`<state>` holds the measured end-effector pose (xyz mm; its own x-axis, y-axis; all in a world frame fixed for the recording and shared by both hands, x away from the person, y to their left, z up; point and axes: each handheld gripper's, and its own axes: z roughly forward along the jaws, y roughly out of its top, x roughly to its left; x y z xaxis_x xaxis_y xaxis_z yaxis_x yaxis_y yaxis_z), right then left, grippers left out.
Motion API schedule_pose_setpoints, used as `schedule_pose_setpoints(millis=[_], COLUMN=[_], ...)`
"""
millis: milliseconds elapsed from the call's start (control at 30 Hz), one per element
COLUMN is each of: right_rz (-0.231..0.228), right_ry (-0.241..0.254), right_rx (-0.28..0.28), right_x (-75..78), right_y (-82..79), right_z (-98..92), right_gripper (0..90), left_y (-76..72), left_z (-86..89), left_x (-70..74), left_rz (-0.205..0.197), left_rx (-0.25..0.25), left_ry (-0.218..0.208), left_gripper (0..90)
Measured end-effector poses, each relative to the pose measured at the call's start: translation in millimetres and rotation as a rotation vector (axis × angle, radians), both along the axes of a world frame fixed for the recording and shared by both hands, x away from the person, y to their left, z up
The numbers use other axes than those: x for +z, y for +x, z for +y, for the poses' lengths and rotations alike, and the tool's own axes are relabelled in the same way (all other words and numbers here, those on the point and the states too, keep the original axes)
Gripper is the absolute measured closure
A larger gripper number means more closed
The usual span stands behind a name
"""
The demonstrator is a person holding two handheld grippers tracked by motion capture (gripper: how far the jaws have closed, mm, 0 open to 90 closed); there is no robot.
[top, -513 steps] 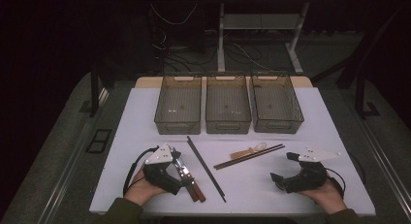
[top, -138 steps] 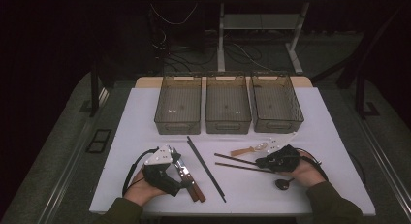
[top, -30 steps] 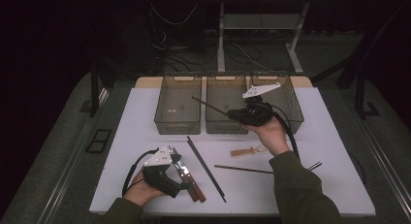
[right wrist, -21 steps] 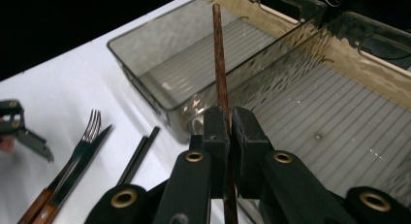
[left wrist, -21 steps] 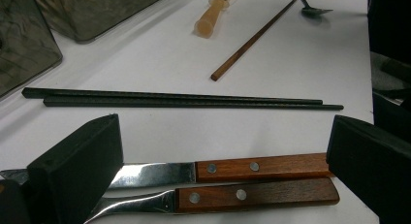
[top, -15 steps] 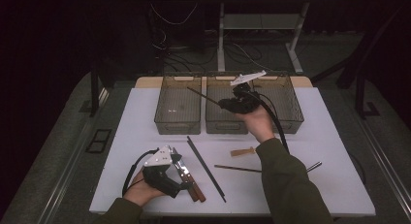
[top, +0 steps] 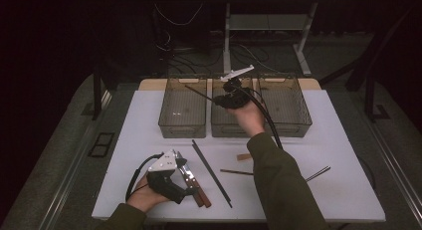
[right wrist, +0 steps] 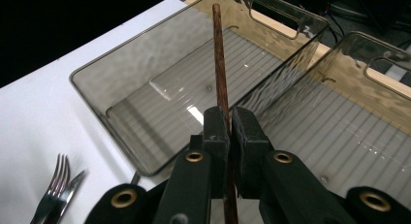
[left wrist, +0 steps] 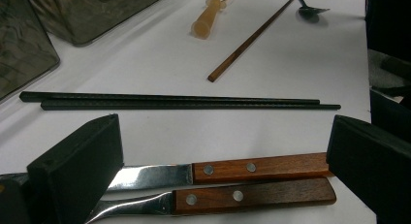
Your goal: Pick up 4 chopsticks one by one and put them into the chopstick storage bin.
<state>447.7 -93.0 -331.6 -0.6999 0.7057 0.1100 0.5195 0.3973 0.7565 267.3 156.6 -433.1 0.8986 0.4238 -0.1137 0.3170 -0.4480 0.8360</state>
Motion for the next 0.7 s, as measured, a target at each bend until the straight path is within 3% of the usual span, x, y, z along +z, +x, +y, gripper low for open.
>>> schedule_pose_setpoints(millis=[367, 700], right_rz=[0.029, 0.045], right_ry=[-0.023, -0.042], right_rx=[-0.030, -0.059], right_x=[-10.4, -24.4], right_y=[26.5, 40.4], right_z=[39.4, 71.1], right_gripper=[85.4, 85.4], left_y=[0.1, -0.3], left_z=[0.4, 1.1], left_x=[0.4, 0.9], left_rz=[0.001, 0.004], left_rx=[-0.001, -0.003], left_ry=[-0.005, -0.011], left_gripper=[0.0, 0.0])
